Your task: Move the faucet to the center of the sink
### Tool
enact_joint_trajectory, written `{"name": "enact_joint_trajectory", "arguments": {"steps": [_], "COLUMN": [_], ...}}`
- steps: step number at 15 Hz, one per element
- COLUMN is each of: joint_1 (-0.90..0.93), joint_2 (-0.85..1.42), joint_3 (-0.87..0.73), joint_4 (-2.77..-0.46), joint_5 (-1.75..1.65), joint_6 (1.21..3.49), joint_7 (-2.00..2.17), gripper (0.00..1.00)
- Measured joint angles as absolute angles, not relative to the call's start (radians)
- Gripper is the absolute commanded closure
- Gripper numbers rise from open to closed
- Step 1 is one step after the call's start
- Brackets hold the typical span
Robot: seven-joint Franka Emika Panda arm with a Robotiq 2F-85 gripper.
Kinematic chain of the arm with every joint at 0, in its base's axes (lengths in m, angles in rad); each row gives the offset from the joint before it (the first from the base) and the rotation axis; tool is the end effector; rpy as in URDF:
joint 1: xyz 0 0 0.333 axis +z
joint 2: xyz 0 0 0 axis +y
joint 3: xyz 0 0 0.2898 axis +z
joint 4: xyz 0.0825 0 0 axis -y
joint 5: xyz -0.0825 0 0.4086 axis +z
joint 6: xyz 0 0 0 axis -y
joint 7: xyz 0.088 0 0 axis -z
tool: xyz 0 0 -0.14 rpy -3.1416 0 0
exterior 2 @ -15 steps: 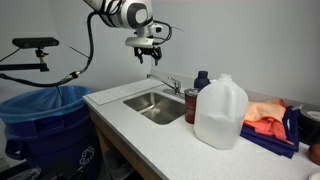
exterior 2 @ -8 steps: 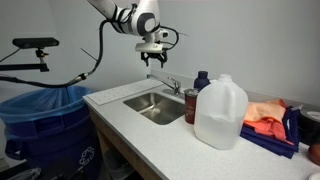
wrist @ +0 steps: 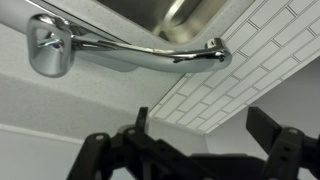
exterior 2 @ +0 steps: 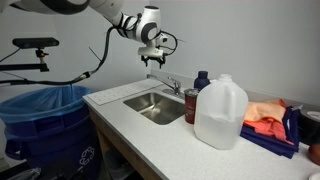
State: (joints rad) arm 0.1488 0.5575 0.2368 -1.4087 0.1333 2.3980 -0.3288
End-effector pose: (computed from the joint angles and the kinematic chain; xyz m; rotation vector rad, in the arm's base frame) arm 0.7238 0.2637 0.3739 -2.7207 -0.8020 -0.6316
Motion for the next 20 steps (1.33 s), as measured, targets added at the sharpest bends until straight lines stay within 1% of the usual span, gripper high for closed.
{"name": "enact_joint_trajectory", "arguments": {"steps": [7, 17, 20], "joint_1": [0.15, 0.145, 0.138], "joint_2": [0.711, 0.793, 0.801], "joint_3": [0.28, 0.292, 0.292], "joint_4": [-1.263, -1.119, -1.096], "joint_5": [0.152, 0.248, 0.285], "joint_6": [2.368, 2.119, 2.082], "joint_7": [-0.328, -0.284, -0.263], "gripper": [0.0, 0.0, 0.0]}}
